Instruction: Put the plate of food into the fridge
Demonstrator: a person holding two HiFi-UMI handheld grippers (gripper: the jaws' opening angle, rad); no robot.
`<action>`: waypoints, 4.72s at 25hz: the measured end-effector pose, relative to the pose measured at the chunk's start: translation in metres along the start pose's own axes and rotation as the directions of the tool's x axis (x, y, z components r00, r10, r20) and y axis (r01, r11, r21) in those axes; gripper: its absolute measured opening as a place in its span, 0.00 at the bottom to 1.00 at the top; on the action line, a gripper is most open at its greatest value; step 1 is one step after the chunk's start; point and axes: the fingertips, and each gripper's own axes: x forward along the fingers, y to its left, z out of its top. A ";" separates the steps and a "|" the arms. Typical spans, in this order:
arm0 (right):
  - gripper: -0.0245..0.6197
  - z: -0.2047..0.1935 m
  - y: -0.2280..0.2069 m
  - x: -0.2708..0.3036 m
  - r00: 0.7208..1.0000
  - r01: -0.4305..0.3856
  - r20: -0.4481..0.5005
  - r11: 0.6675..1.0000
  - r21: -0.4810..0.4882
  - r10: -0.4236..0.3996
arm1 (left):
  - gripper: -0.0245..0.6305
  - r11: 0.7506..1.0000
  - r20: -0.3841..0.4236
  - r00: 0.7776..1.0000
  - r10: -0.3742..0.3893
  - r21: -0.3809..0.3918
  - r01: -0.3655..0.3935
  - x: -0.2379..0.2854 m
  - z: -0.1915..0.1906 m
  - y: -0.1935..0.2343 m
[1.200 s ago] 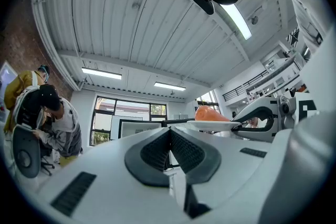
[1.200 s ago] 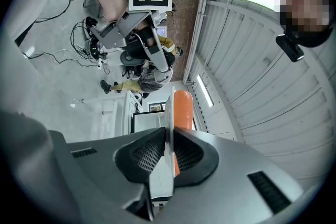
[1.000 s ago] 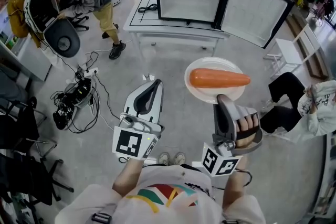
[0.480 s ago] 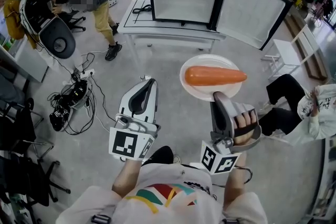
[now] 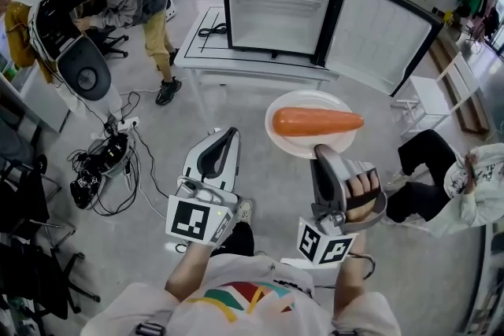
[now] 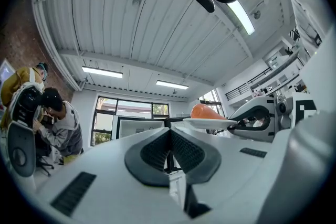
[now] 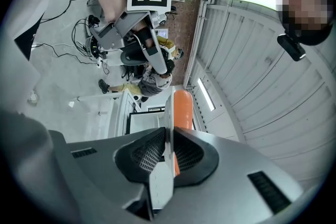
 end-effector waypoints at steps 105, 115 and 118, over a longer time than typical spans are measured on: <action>0.11 -0.185 0.071 0.647 0.937 -0.350 -0.024 0.935 -0.062 0.349 | 0.04 0.997 -0.038 0.998 -0.059 -0.057 0.056 0.527 -0.169 0.296; 0.11 -0.181 0.073 0.659 0.910 -0.413 -0.013 0.908 -0.069 0.413 | 0.04 0.997 -0.033 0.999 -0.035 -0.066 0.032 0.525 -0.170 0.307; 0.11 -0.180 0.073 0.662 0.901 -0.433 0.000 0.899 -0.066 0.433 | 0.04 0.997 -0.029 0.999 -0.034 -0.066 0.032 0.524 -0.169 0.308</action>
